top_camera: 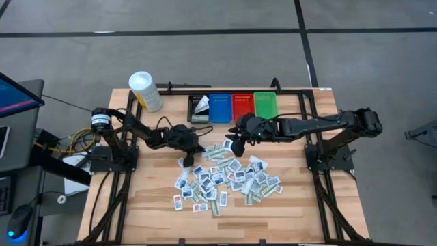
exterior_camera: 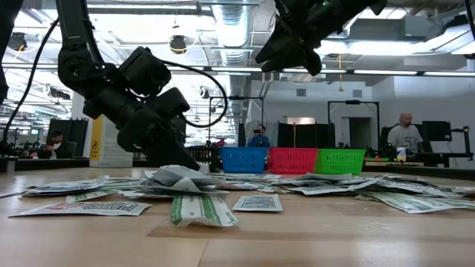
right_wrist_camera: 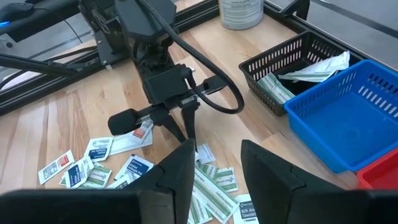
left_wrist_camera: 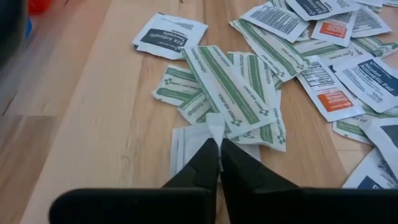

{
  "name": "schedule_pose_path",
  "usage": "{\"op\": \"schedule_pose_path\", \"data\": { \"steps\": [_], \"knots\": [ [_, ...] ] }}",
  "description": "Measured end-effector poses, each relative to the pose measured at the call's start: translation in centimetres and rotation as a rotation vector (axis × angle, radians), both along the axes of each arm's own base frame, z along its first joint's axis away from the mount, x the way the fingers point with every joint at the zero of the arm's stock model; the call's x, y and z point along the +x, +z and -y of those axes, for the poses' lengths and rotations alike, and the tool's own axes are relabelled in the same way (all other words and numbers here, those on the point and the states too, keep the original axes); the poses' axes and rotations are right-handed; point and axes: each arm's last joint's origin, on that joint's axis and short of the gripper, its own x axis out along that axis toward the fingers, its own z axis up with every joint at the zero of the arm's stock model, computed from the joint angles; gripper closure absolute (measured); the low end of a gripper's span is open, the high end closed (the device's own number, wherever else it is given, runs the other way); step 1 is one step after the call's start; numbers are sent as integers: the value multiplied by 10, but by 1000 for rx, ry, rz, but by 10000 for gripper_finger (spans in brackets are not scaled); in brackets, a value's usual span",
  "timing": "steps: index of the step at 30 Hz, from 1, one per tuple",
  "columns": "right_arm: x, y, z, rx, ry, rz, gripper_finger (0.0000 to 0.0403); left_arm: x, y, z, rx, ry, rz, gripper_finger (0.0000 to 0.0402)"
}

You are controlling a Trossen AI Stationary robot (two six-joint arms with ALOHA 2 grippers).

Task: Pick & Place First Aid Supplies
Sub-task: Put the green bandage pack in the black bin

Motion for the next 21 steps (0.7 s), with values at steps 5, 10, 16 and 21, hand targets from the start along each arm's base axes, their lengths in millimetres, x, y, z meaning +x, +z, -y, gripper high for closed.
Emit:
{"op": "schedule_pose_path", "data": {
  "steps": [5,10,16,21],
  "knots": [
    [0,0,0,0,0,0,277,1,1,0,2,-1,8,387],
    [0,0,0,0,0,0,277,1,2,0,3,-3,13,391],
    [0,0,0,-1,0,0,277,1,6,0,6,-4,33,384],
    [0,0,0,-1,0,0,277,1,26,-1,69,-2,109,391]
  ]
}}
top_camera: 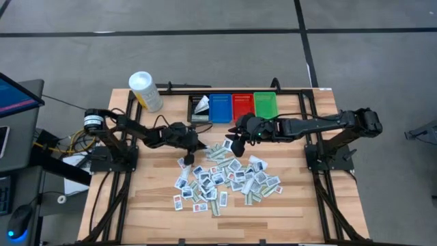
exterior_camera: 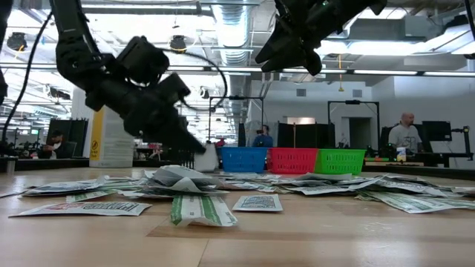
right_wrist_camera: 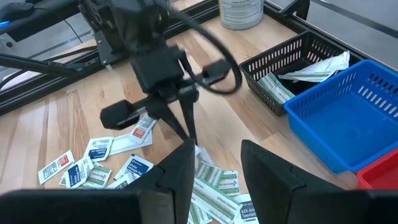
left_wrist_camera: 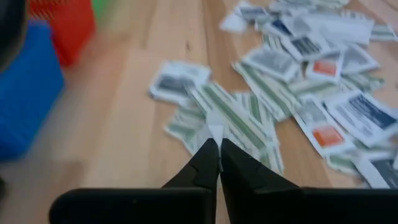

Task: Pick & Place First Aid Supplies
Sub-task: Put the green bandage pack in the black bin

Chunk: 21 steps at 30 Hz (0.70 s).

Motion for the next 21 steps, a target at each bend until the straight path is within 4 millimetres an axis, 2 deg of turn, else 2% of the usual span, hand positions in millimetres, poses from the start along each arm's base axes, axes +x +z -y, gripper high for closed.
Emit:
{"op": "schedule_pose_path", "data": {
  "steps": [6,15,21],
  "knots": [
    [0,0,0,0,0,0,277,-4,27,-1,148,14,82,384],
    [0,0,0,0,0,0,277,-17,71,-12,189,90,256,390],
    [0,0,0,0,0,0,277,-27,91,-15,22,96,364,386]
  ]
}}
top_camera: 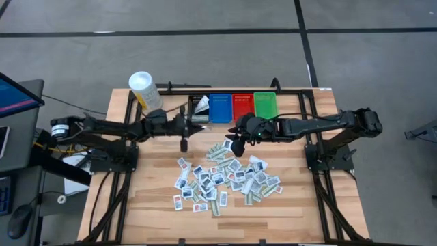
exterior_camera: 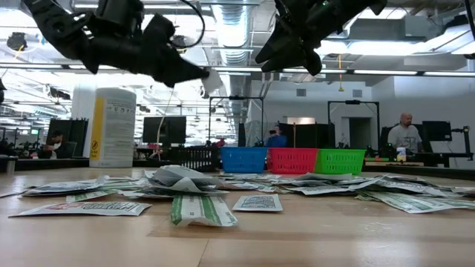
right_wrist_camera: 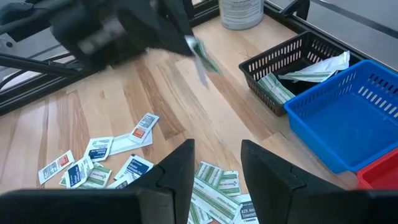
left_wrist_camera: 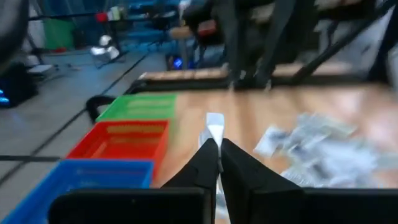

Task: Pick & Place First Aid Supplies
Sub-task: Put the green bandage pack in the black bin

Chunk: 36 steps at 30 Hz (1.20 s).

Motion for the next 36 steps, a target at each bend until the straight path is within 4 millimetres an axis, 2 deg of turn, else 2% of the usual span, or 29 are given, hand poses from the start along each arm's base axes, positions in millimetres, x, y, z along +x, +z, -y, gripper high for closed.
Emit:
{"op": "schedule_pose_path", "data": {
  "steps": [10,15,24,32,36],
  "knots": [
    [0,0,2,-1,-7,0,277,-12,25,2,-221,-496,143,388],
    [0,0,3,-1,-8,1,277,-12,25,4,-253,-552,130,388],
    [0,0,2,-1,-7,1,277,-12,26,2,-246,-484,146,383],
    [0,0,2,-1,-7,1,277,-11,26,-15,-236,-113,205,382],
    [0,0,2,-1,-7,0,277,-14,26,-24,-230,16,223,381]
  ]
}}
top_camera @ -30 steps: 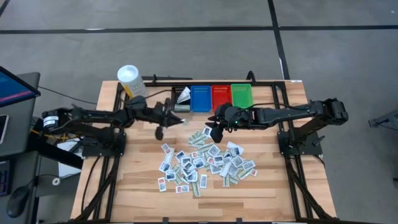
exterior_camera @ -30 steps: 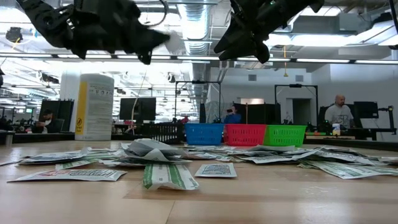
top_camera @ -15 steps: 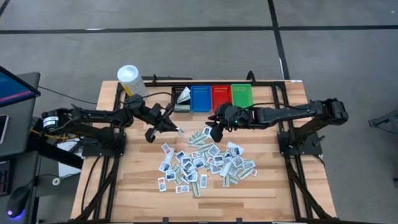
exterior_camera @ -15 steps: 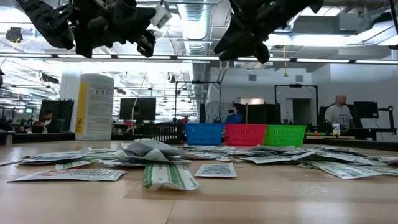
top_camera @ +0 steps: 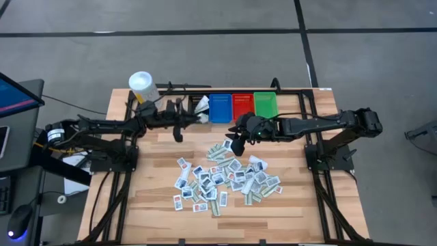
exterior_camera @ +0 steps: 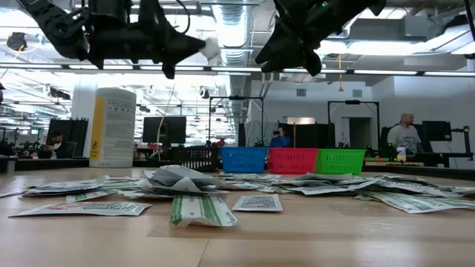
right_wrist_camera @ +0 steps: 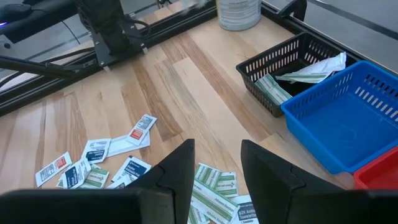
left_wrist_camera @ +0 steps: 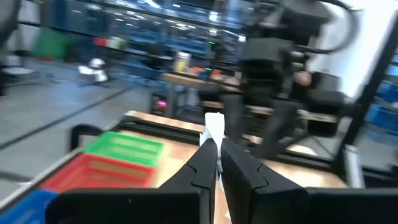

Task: Pick & Place First Aid Supplies
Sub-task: Put the green bandage pack in the black bin

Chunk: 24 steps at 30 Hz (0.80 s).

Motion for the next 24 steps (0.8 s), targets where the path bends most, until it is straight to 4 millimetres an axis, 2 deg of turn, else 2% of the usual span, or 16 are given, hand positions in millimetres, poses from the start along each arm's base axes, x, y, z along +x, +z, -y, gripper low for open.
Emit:
{"op": "schedule_pose_path", "data": {
  "steps": [6,12,19,24],
  "knots": [
    [0,0,0,0,0,-1,277,-4,-2,-14,-10,126,-9,381],
    [-1,-1,4,0,-13,-15,277,-2,-15,-29,-36,241,-59,381],
    [-2,-2,14,-21,-31,-29,277,-4,-48,-60,-95,469,-189,381],
    [-2,-2,19,-33,-37,-32,277,-7,-71,-76,-193,529,-255,381]
  ]
}}
